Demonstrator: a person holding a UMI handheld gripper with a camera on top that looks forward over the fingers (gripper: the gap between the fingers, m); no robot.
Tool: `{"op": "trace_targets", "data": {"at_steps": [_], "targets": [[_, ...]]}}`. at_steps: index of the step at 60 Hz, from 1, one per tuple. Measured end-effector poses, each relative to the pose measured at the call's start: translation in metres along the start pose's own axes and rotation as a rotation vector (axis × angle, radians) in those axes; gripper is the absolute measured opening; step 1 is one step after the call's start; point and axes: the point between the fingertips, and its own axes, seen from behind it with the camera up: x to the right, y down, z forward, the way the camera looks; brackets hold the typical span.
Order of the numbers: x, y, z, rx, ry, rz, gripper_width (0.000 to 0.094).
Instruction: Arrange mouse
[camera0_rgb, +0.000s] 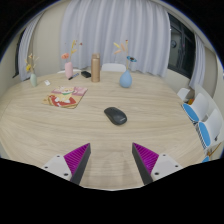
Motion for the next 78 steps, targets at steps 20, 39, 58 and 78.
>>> {"op": "trace_targets", "data": {"at_steps": [20,39,58,78], "targets": [[0.025,-0.036,0.102,0.015,-0.001,0.008,0.0858],[0.033,-0.069,0.179,-0.008,0.002,0.030,0.0859],[0.045,-0.094,0.212,-0.018,0.010,0.073,0.0799],[0.023,-0.111,0.204,-0.050,0.005,0.056,0.0370]]}}
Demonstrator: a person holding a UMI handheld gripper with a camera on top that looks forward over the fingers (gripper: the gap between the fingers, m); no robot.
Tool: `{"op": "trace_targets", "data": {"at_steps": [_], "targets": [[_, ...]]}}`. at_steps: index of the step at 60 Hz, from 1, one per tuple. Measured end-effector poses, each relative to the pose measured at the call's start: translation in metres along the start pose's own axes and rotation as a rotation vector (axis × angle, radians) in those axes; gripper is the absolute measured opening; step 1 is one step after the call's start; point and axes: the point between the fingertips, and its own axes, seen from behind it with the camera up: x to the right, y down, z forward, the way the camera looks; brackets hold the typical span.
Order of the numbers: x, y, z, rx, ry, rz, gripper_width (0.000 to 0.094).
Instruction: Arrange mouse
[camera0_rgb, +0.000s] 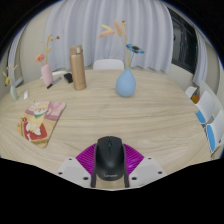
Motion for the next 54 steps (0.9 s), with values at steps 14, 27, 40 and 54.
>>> {"op": "trace_targets", "data": {"at_steps": [14,27,40,54], "targets": [[-0.099,-0.131,-0.037,0.137,-0.112,0.021,0.0370],[-0.242,-0.170,0.005,0.156,-0.183,-0.004,0.0369],[-0.304,-0.091,0.065,0.007,-0.156,-0.051,0.0374],[-0.302,-0.075,0.064,0.014,-0.114,-0.094,0.0874]]}}
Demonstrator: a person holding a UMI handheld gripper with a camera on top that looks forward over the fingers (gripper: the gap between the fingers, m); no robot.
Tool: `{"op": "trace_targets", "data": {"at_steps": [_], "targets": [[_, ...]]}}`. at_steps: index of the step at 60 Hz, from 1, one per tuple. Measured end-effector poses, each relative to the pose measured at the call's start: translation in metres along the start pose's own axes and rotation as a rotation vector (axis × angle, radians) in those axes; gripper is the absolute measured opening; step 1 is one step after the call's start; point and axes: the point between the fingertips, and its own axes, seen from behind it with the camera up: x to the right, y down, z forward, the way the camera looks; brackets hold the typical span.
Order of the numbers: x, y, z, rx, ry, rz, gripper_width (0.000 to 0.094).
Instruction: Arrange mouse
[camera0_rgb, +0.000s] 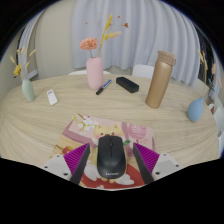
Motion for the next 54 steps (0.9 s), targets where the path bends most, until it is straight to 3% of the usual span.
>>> {"op": "trace_targets", "data": {"at_steps": [3,13,31,40,54], "targets": [[0.005,-0.005,-0.012,0.014,0.009,0.009,0.0831],[0.021,0.002,-0.096,0.023,0.006,0.060,0.0855],[0.074,0.106,-0.247,-0.047,0.034,0.037,0.0857],[0.090,0.144,-0.283,-0.074,0.038,0.060,0.0865],[0.110,0.155,-0.298,-0.055,0.049,0.033,0.0858]]}}
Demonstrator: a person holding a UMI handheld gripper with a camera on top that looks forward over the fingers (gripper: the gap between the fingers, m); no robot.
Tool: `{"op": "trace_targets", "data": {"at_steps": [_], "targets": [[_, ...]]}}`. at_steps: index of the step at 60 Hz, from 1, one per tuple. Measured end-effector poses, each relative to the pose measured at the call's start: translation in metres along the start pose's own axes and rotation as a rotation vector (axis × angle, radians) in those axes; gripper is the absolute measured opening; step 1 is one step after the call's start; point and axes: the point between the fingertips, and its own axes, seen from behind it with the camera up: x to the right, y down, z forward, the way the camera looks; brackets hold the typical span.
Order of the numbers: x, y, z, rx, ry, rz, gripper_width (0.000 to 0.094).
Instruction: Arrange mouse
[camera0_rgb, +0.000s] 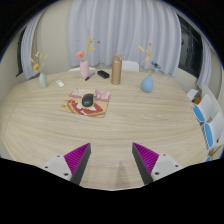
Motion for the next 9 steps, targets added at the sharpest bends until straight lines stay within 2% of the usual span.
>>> {"op": "trace_targets", "data": {"at_steps": [9], "targets": [[0.015,-0.008,0.001,0.024,0.018,-0.030,0.0858]]}}
